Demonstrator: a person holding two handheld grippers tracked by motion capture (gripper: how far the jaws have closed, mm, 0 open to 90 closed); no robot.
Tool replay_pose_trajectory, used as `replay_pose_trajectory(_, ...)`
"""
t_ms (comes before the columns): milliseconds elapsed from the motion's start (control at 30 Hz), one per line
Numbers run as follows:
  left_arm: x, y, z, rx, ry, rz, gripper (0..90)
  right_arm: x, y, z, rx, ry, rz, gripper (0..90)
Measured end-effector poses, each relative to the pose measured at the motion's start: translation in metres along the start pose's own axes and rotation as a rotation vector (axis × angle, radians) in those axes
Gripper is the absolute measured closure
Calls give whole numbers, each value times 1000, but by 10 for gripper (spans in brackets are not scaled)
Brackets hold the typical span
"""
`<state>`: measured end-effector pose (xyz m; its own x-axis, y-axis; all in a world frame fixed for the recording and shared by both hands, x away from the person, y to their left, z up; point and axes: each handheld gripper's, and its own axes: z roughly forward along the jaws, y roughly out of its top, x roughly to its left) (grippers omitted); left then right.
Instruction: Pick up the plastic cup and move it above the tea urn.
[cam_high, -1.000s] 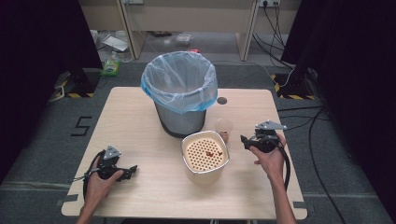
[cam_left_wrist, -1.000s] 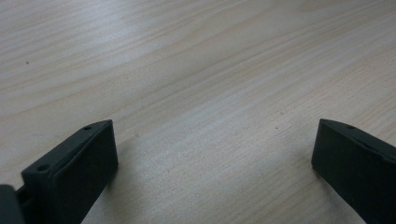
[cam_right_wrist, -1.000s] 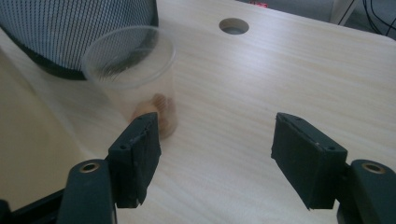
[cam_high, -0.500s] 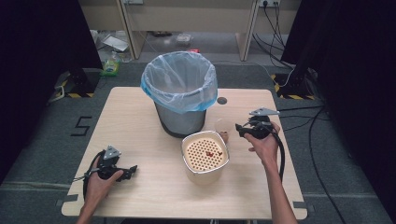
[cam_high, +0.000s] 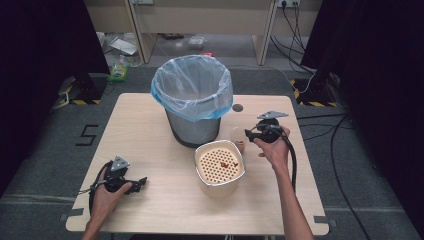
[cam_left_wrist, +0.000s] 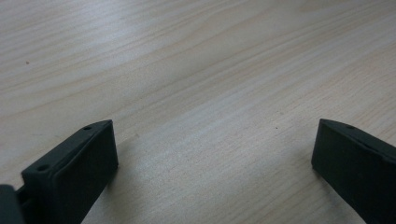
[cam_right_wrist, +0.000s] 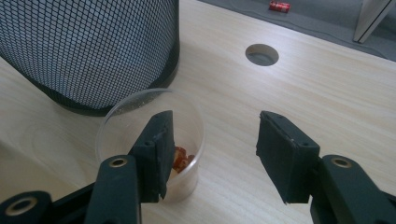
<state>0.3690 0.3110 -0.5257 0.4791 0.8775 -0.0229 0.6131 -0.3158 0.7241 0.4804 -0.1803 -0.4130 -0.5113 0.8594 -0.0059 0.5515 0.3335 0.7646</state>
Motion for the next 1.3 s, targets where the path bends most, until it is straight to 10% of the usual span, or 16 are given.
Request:
replay_pose_trajectory(633, 0, 0, 0, 0, 0, 0, 0, 7, -3, 43, 157, 19, -55, 754)
replay_pose_trajectory(900, 0, 0, 0, 0, 0, 0, 0, 10, 0, 34, 102, 26, -90, 863)
replay_pose_trajectory(1300, 0, 0, 0, 0, 0, 0, 0, 8, 15, 1, -26, -102, -176, 868)
